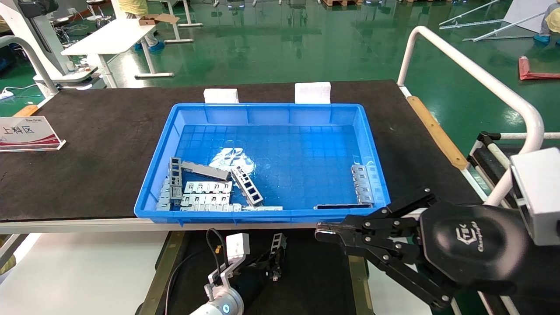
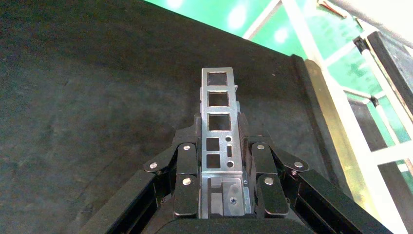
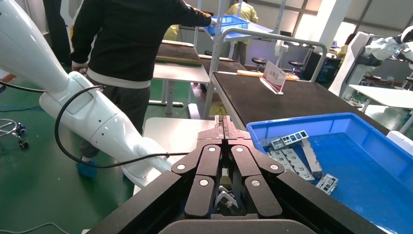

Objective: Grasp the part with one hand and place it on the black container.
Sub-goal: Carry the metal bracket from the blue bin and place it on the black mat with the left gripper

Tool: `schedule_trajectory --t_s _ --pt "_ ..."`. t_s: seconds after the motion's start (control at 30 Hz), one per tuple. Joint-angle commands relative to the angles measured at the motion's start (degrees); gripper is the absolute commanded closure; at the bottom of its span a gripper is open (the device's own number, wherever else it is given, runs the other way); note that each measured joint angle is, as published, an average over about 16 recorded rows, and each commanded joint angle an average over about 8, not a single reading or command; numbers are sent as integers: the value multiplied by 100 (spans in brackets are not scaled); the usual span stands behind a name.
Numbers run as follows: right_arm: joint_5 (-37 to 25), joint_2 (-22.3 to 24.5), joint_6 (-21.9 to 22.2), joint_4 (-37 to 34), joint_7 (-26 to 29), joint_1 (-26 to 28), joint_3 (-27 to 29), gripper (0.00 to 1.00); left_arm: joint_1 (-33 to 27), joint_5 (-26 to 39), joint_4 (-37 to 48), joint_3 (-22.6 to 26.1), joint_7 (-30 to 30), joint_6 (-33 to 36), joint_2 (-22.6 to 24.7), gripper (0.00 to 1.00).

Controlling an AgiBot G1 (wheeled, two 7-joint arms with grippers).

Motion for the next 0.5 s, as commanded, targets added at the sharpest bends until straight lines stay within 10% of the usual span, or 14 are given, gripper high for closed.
schedule_trajectory --t_s 0.03,0.27,0.5 --pt "0 0 0 0 0 0 0 100 7 11 98 -44 -10 -2 56 100" --pt "1 1 1 0 -1 0 -2 86 -22 -28 190 -18 -121 -64 97 91" --pt "2 1 1 0 -2 1 -3 27 -37 -64 220 109 -237 -147 110 44"
